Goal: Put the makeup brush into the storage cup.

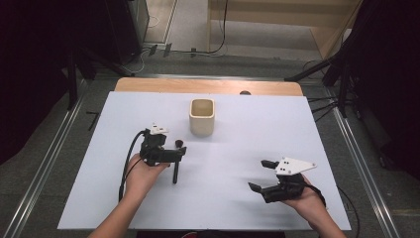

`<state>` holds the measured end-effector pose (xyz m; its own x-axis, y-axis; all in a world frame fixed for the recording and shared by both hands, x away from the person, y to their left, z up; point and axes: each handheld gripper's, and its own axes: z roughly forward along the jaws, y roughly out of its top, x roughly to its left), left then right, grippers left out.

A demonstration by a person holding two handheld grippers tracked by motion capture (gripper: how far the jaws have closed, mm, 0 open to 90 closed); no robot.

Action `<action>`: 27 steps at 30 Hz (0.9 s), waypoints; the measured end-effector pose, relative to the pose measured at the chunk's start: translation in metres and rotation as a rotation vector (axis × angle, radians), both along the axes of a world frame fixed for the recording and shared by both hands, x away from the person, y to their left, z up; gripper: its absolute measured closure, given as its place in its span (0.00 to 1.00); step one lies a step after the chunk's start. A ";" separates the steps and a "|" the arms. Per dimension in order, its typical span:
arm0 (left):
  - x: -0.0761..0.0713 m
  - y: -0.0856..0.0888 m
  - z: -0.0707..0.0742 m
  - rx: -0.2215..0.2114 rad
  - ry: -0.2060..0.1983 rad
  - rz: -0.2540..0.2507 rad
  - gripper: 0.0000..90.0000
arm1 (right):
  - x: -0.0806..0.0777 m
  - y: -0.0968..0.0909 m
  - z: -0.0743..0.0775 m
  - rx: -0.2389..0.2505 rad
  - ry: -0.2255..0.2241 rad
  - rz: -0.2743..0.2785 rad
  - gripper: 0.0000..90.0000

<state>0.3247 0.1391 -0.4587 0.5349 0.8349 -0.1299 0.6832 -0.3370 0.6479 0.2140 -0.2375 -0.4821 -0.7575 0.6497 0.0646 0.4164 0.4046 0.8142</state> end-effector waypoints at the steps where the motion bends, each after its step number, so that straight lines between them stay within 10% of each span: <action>1: 0.001 -0.001 0.001 0.003 0.020 -0.005 0.17 | 0.000 0.000 0.000 0.000 0.001 0.001 0.17; 5: 0.007 -0.006 0.004 0.025 0.091 -0.017 0.18 | 0.000 0.000 0.000 -0.003 0.002 0.001 0.17; 6: 0.013 -0.009 0.005 0.028 0.174 -0.010 0.18 | -0.001 0.000 0.000 -0.002 0.002 0.005 0.17; 14: 0.028 -0.014 0.005 0.056 0.386 0.031 0.19 | -0.002 0.000 0.000 -0.009 0.000 0.014 0.17; 27: 0.033 -0.018 0.003 0.131 0.462 0.107 0.25 | -0.002 0.002 -0.001 -0.029 0.001 0.017 0.17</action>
<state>0.3580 0.1215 -0.4557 0.3563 0.9072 -0.2236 0.9244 -0.3072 0.2262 0.2118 -0.2356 -0.4833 -0.7683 0.6384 0.0473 0.4105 0.4347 0.8016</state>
